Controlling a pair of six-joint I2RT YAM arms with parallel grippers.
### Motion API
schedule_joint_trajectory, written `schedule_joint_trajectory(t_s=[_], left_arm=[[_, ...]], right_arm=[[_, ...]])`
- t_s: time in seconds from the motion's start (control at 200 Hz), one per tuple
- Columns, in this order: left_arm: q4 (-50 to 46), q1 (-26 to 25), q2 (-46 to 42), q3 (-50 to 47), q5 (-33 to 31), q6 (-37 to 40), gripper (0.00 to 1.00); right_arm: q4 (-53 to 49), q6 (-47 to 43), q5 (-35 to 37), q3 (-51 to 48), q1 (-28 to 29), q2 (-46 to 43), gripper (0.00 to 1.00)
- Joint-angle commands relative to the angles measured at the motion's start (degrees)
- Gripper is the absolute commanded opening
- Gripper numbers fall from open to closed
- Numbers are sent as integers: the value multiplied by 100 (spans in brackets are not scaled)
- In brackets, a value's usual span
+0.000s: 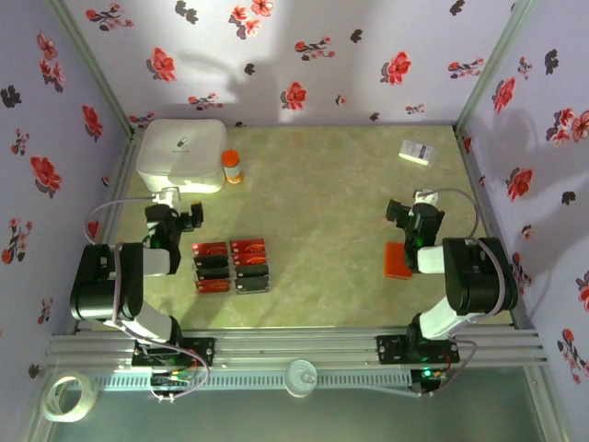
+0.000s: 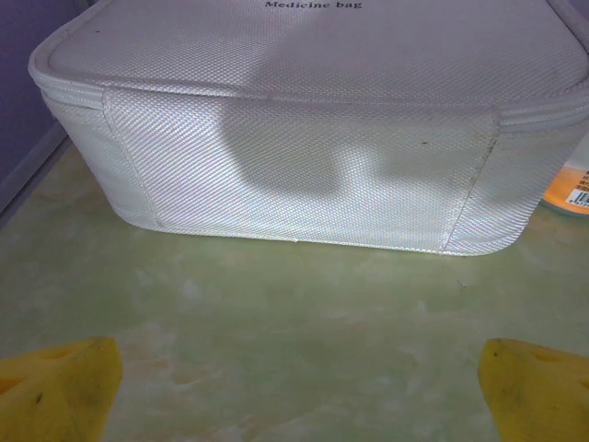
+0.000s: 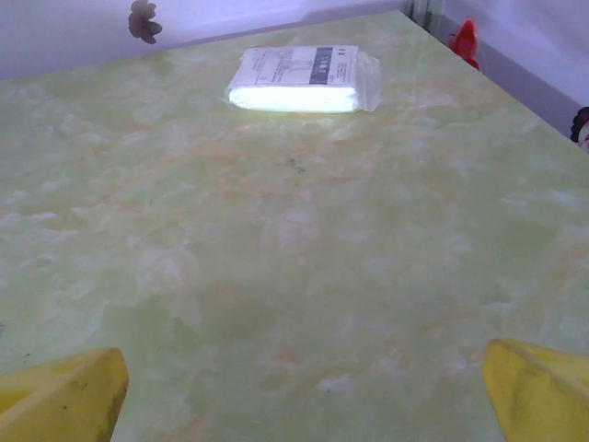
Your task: Put the credit cards into the card holder
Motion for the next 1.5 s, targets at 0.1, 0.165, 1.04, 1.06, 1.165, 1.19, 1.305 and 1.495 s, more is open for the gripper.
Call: schedule_joint_trajectory(t_s=[0.1, 0.165, 1.04, 1.06, 1.165, 1.19, 1.305, 1.495], left_arm=[[182, -5, 6, 5, -42, 100, 100], [175, -5, -1, 7, -40, 100, 100], [147, -5, 8, 30, -39, 86, 100], [126, -4, 11, 33, -24, 74, 100], [128, 8, 10, 33, -9, 62, 100], [132, 12, 0, 33, 7, 60, 100], [156, 21, -19, 15, 6, 66, 100], [-988, 13, -574, 398, -440, -162, 100]], right_arm=[[30, -130, -204, 59, -31, -69, 99], [35, -127, -206, 58, -31, -71, 99], [14, -130, -212, 74, -36, -55, 99], [5, -127, -209, 74, -32, -53, 99], [-6, -104, -243, 83, -49, -50, 99], [-21, -103, -254, 92, -55, -47, 99], [34, -63, -199, 62, -66, -128, 99], [-2326, 400, 598, 876, -66, -1284, 99]])
